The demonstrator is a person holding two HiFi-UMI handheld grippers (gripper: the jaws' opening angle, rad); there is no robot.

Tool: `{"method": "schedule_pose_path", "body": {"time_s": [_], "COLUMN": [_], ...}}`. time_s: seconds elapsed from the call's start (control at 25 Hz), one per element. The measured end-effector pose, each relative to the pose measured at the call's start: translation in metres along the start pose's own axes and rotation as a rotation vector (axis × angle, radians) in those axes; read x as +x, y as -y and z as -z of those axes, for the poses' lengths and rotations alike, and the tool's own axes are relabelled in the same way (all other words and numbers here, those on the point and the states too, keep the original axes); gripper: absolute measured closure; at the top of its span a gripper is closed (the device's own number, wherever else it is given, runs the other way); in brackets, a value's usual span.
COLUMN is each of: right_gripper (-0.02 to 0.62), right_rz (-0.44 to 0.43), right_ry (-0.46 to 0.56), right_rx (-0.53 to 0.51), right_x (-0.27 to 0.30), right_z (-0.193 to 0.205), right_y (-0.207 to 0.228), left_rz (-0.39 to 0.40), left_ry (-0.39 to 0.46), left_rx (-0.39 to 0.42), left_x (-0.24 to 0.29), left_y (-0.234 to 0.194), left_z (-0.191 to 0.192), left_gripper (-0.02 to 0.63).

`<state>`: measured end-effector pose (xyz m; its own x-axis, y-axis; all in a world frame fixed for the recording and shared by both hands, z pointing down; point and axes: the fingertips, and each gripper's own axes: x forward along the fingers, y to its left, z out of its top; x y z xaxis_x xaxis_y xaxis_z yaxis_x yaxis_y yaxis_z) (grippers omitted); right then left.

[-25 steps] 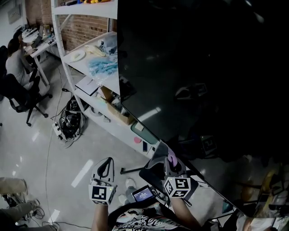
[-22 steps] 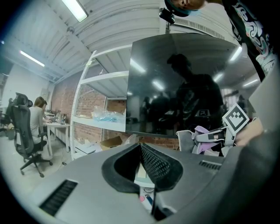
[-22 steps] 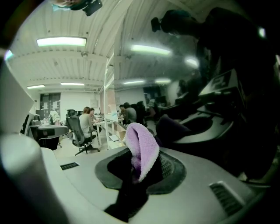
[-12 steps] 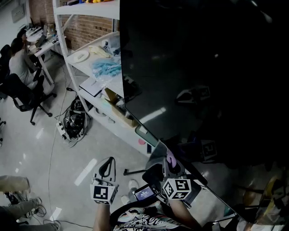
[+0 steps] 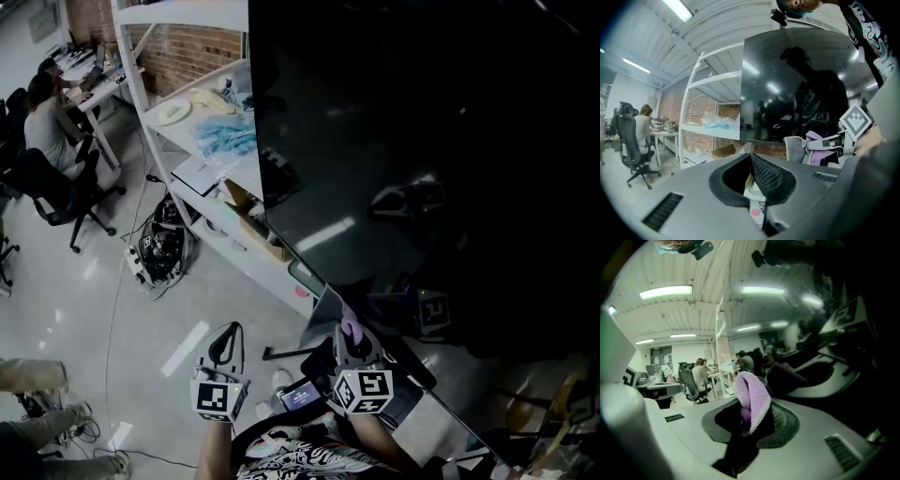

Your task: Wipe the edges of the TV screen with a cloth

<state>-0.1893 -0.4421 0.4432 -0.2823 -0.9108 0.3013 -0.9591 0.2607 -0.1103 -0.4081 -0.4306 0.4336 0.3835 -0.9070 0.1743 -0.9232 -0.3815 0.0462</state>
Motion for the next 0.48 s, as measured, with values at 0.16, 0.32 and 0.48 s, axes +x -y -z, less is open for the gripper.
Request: {"method": "schedule_pose_path", "body": {"time_s": [0.16,0.32,0.48], "right_gripper": [0.486,0.486,0.486], "right_rz": [-0.003,-0.016,-0.029], "right_ry": [0.003,0.005,0.017], "right_rx": [0.021,0.042,0.039], "right_x": [0.007,0.012,0.019], "right_z": [-0.007,-0.011,-0.005], "right_y": [-0.001,-0.003,-0.002], "left_rz": [-0.007,-0.021,-0.037], "left_ry": [0.001,0.017,0.017], "left_rx": [0.015,0.009,0.021], "left_x": [0.009,0.014,0.018], "left_y": [0.0,0.001,0.0], "left_z": [-0.006,-0.011,-0.004], "left_gripper": [0.588,0.588,0.588]}}
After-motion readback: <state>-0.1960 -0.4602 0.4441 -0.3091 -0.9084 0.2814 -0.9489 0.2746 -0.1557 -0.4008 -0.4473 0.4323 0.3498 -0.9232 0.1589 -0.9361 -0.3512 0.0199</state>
